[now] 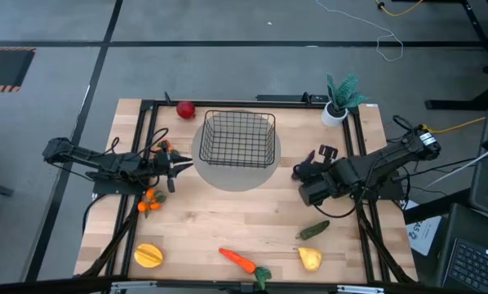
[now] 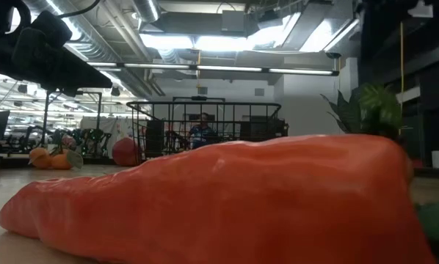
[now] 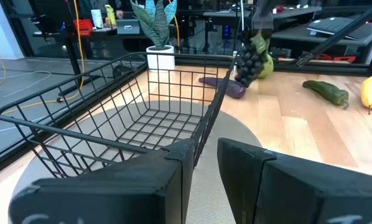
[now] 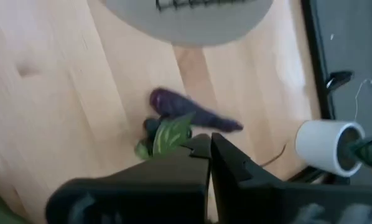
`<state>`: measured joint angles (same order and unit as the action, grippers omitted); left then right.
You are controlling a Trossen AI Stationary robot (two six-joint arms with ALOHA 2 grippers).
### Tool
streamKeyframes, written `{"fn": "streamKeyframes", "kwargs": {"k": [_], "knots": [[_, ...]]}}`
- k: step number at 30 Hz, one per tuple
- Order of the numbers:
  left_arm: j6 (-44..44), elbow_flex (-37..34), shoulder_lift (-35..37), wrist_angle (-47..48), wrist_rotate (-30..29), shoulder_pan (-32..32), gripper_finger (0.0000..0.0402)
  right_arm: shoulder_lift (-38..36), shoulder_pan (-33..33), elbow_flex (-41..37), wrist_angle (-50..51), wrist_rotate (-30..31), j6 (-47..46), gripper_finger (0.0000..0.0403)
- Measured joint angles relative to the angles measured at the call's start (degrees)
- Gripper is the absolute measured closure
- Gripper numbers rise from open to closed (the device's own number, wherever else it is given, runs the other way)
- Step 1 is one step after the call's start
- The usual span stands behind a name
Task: Build produce basket
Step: Put the black grapes into the black wire basket
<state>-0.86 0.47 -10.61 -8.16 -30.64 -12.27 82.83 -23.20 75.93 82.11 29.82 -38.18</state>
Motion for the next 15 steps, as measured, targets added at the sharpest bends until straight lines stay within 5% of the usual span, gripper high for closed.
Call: {"fn": "streamKeyframes", "kwargs": {"k": [15], "knots": [[0.00, 0.00, 0.00, 0.00, -0.01, 0.00, 0.0337, 0.00, 0.02, 9.68, 0.56, 11.56, 9.64, 0.0403]]}}
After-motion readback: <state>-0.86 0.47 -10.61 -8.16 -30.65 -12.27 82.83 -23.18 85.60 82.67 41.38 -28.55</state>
